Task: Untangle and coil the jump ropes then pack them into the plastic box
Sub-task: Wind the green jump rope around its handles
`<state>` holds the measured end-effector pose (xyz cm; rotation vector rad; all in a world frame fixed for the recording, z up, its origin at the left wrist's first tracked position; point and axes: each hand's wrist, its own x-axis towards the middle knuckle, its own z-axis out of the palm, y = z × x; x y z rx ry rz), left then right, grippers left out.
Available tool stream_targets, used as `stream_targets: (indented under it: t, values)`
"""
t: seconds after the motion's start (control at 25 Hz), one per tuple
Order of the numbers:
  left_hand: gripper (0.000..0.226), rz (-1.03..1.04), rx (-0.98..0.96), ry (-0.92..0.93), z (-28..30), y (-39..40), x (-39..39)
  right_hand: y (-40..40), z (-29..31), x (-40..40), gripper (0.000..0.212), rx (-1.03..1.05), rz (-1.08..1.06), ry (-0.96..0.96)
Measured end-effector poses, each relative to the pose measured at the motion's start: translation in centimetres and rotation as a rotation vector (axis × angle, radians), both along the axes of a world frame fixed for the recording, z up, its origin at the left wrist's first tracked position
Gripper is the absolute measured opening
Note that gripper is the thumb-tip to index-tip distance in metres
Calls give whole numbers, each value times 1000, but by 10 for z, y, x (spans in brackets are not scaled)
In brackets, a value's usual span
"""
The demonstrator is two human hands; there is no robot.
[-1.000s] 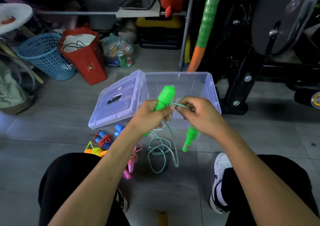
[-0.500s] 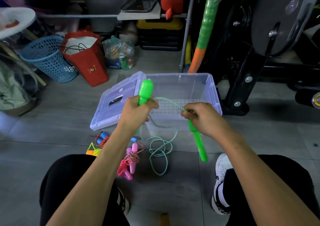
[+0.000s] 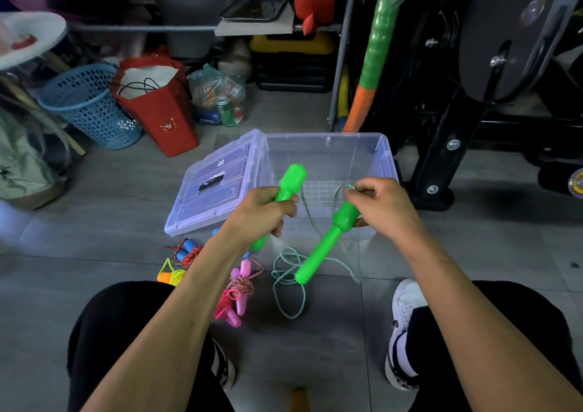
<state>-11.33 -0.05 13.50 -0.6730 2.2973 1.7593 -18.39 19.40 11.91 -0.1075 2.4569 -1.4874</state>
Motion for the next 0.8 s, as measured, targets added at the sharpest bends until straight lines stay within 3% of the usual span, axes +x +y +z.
stream_targets:
  t: [0.08, 0.24, 0.36, 0.52, 0.64, 0.72, 0.8]
  values:
    - [8, -59, 41, -17, -2, 5, 2, -5, -3, 0, 25, -152, -109, -125]
    - [19, -275, -219, 37, -12, 14, 10, -22, -11, 9, 27, -284, -234, -207]
    - [16, -230, -330, 118, -18, 21, 16, -28, -14, 11, 26, -323, -322, -239]
    - [32, -204, -421, 146, -16, 23, 20, -29, -14, 12, 31, -298, -307, -231]
    - [39, -283, -531, 90, -18, 19, 21, -27, -17, 10, 33, -84, -203, -113]
    - [33, -280, -575, 107, -15, 15, 20, -27, -16, 11, 35, 126, -159, 105]
    - [30, -304, -548, 131, -9, 10, 21, -28, -12, 13, 35, 102, -54, 285]
